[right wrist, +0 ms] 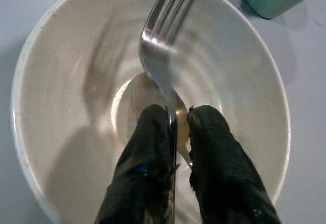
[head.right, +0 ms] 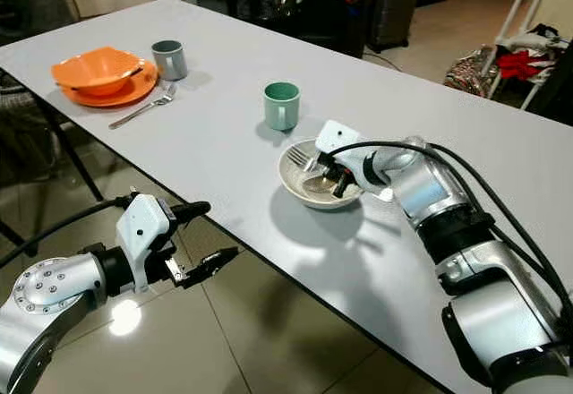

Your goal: Setting the table

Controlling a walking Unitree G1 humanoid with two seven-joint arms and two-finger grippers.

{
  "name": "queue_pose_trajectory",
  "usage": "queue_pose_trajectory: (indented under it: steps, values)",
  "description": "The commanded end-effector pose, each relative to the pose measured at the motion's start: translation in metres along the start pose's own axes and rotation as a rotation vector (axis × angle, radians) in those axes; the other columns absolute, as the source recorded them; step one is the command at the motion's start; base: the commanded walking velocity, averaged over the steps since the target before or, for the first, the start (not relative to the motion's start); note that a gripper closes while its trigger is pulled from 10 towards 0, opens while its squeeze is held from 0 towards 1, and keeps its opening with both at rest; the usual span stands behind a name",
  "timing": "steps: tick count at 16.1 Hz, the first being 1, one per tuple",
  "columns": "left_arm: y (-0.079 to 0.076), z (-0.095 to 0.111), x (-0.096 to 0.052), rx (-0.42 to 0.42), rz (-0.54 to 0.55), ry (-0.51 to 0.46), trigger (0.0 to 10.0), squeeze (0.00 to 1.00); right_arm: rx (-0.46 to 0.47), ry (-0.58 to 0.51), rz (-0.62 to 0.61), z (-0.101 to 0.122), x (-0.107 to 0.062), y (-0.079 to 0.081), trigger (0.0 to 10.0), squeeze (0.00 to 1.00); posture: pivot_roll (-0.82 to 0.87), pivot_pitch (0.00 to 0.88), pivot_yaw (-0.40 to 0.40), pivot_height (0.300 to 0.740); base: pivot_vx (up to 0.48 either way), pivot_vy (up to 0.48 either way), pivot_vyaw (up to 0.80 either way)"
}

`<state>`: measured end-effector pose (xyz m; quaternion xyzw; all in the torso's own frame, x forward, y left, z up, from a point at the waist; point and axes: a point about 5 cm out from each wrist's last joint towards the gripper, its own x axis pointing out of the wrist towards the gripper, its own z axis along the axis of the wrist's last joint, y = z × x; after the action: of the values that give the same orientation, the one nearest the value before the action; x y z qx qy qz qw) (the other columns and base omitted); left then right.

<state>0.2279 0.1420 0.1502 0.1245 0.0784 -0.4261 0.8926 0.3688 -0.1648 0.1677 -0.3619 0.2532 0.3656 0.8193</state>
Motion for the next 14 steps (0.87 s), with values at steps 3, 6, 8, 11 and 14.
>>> queue_pose_trajectory:
  steps: [3, 6, 8, 11, 14]
  values:
    - [-0.001, 0.003, -0.001, 0.011, -0.011, 0.000, 10.0, 0.14, -0.024, -0.021, -0.017, 0.009, -0.002, -0.007, 10.0, 0.65, -0.04, 0.000, 0.043, 0.740, 0.000, 0.000, 0.00]
    - [-0.001, 0.003, 0.000, 0.013, -0.008, 0.000, 10.0, 0.15, -0.007, -0.047, -0.032, 0.010, -0.004, -0.010, 10.0, 0.76, -0.04, 0.000, 0.043, 0.740, 0.000, 0.000, 0.00]
    - [0.001, 0.006, 0.001, 0.015, 0.032, -0.012, 10.0, 0.14, 0.079, -0.163, -0.077, 0.016, -0.023, -0.019, 10.0, 1.00, -0.03, 0.000, 0.019, 0.740, 0.000, 0.000, 0.00]
    - [0.015, 0.015, 0.014, 0.002, 0.226, -0.071, 10.0, 0.09, 0.308, -0.410, -0.216, 0.020, -0.055, -0.015, 10.0, 1.00, -0.05, 0.000, 0.036, 0.740, 0.000, 0.000, 0.00]
    - [0.039, 0.027, 0.019, 0.025, 0.532, -0.133, 10.0, 0.08, 0.461, -0.637, -0.411, 0.023, -0.074, 0.012, 10.0, 1.00, -0.06, 0.004, 0.063, 0.740, 0.000, 0.000, 0.00]
